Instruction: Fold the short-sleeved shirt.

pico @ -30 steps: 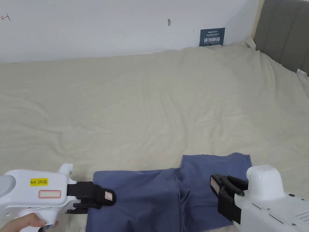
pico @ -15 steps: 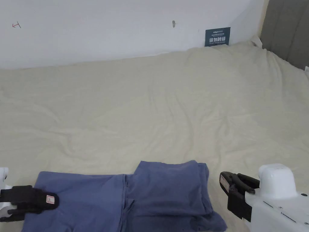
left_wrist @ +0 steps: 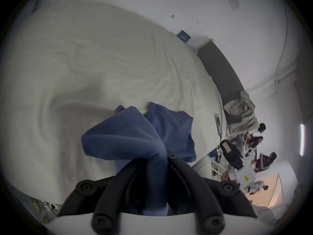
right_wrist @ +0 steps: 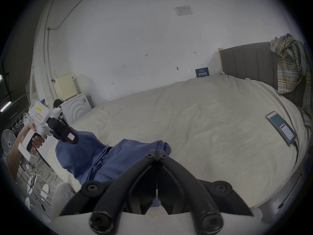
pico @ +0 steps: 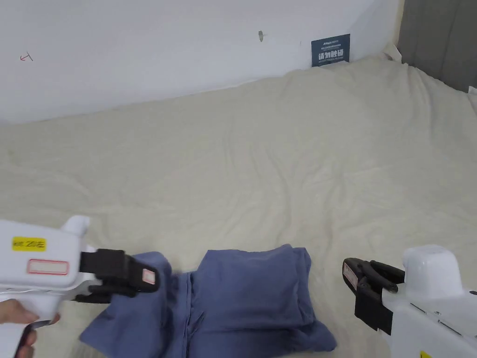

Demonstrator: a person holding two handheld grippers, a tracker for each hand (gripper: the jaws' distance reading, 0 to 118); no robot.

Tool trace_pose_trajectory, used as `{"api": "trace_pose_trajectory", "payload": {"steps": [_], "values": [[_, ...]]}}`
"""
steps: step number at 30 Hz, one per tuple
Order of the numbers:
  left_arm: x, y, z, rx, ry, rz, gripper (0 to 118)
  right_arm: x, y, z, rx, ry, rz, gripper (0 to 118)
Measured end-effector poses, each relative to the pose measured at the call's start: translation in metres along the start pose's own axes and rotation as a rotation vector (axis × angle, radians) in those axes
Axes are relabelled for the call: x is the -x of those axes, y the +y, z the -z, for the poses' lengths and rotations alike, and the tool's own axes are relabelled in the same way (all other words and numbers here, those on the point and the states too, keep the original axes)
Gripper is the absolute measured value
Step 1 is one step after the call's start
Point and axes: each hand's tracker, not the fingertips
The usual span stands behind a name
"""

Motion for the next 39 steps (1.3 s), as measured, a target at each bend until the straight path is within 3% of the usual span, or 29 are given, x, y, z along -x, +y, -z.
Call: {"api": "trace_pose_trajectory", "payload": {"steps": [5,9,15,16,17,19,20,21,27,32,36,37,38,39], "values": [[-0.052,0.016,0.069,0.099,0.042,0.110,13,-0.020,-0.001,-0.007,-0.011,-0.007,0.025,0],[-0.075,0.023,0.118,0.158,0.015,0.096,13,-0.035,-0.004,-0.015,-0.014,-0.026,0.047,0],[-0.102,0.025,0.166,0.239,0.039,0.201,14,-0.052,-0.009,-0.018,-0.009,-0.054,0.091,0],[-0.105,0.025,0.172,0.257,0.054,0.223,25,-0.053,-0.010,-0.019,-0.006,-0.053,0.100,0],[-0.105,0.024,0.173,0.258,0.072,0.238,45,-0.054,-0.011,-0.019,-0.006,-0.053,0.104,0],[-0.109,0.022,0.176,0.242,0.008,0.221,95,-0.054,-0.012,-0.019,-0.004,-0.053,0.106,0],[-0.111,0.021,0.176,0.228,-0.043,0.179,107,-0.053,-0.012,-0.018,-0.002,-0.053,0.105,0],[-0.114,0.021,0.177,0.230,-0.082,0.170,113,-0.052,-0.012,-0.017,0.001,-0.053,0.103,0],[-0.129,0.025,0.158,0.159,-0.165,0.224,113,-0.045,-0.011,-0.016,0.007,-0.040,0.083,0],[-0.107,0.028,0.116,0.104,-0.206,0.153,113,-0.041,-0.008,-0.015,0.007,-0.042,0.073,0],[-0.084,0.023,0.087,0.050,-0.088,0.106,112,-0.039,-0.007,-0.017,0.003,-0.039,0.071,0],[-0.078,0.021,0.083,0.032,-0.036,0.114,106,-0.040,-0.007,-0.016,0.002,-0.040,0.070,0],[-0.073,0.019,0.079,0.016,-0.010,0.115,92,-0.040,-0.007,-0.016,0.001,-0.040,0.069,0],[-0.069,0.017,0.078,0.017,0.024,0.146,69,-0.040,-0.007,-0.016,0.001,-0.039,0.069,0]]}}
